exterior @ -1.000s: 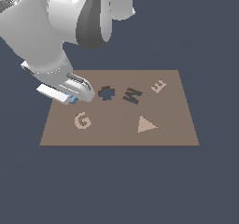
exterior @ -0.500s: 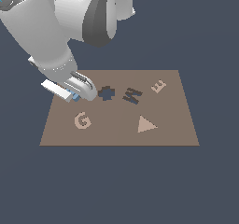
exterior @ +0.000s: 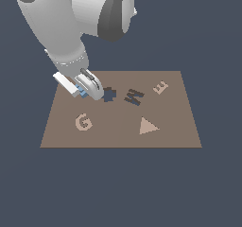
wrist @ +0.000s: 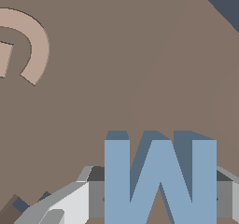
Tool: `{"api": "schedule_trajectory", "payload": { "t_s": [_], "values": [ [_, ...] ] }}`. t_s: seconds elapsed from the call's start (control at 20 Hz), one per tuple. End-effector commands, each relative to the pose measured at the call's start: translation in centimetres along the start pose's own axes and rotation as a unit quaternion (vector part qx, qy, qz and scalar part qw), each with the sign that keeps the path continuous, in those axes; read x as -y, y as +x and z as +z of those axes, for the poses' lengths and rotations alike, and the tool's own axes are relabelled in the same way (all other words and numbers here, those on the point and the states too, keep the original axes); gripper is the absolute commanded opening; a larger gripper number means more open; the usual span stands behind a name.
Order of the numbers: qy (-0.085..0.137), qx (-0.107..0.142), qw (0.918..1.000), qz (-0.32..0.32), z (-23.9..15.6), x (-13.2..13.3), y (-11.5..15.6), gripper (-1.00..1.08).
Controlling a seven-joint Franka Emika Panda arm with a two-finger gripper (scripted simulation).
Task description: Insert a designated object into the corresponding slot on a board.
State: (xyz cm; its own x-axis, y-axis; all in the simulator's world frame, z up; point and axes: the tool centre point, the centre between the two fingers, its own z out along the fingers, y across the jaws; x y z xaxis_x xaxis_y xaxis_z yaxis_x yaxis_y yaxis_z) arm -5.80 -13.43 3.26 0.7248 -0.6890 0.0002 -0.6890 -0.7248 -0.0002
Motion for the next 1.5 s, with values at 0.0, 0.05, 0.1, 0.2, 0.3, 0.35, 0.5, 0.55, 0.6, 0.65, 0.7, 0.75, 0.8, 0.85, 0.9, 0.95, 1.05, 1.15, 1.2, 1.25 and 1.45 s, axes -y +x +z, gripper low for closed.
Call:
{"api": "schedule_trajectory", "payload": {
  "t_s": [0.0,0.05,0.1,0.2,0.3,0.35,0.5,0.55,0.6,0.65,0.7,0.75,0.8,0.85,0.9,0.95,1.05,1.15,1.2,1.25,1.45],
  "values": [
    [0.0,0.0,0.9994,0.036,-0.1,0.4,-1.1,-1.0],
    [0.0,0.0,0.9987,0.051,-0.1,0.6,-1.5,-1.0],
    [0.0,0.0,0.9978,0.067,-0.1,0.8,-2.0,-1.0],
    [0.0,0.0,0.995,0.099,-0.1,1.3,-2.9,-1.0],
    [0.0,0.0,0.9913,0.132,-0.2,1.8,-3.8,-1.0],
    [0.0,0.0,0.9891,0.148,-0.2,2.1,-4.2,-1.0],
    [0.0,0.0,0.9809,0.194,-0.3,3.0,-5.4,-1.0],
    [0.0,0.0,0.9778,0.21,-0.3,3.4,-5.8,-1.0],
    [0.0,0.0,0.9744,0.225,-0.3,3.7,-6.2,-1.0],
    [0.0,0.0,0.9708,0.24,-0.3,4.1,-6.5,-1.0],
    [0.0,0.0,0.967,0.255,-0.3,4.4,-6.8,-1.0],
    [0.0,0.0,0.963,0.27,-0.4,4.8,-7.2,-1.0],
    [0.001,0.0,0.9587,0.284,-0.4,5.2,-7.5,-1.0],
    [0.001,0.0,0.9543,0.299,-0.4,5.6,-7.8,-1.0],
    [0.001,0.0,0.9496,0.313,-0.4,6.0,-8.1,-1.0],
    [0.001,0.0,0.9447,0.328,-0.4,6.4,-8.3,-1.0],
    [0.001,0.0,0.9343,0.356,-0.5,7.3,-8.8,-1.0],
    [0.001,0.0,0.9231,0.385,-0.5,8.2,-9.3,-1.0],
    [0.001,0.0,0.9172,0.398,-0.5,8.7,-9.5,-1.0],
    [0.001,0.0,0.9112,0.412,-0.6,9.1,-9.6,-1.0],
    [0.001,0.001,0.8879,0.46,-0.6,10.8,-10.2,-1.0]
  ]
}}
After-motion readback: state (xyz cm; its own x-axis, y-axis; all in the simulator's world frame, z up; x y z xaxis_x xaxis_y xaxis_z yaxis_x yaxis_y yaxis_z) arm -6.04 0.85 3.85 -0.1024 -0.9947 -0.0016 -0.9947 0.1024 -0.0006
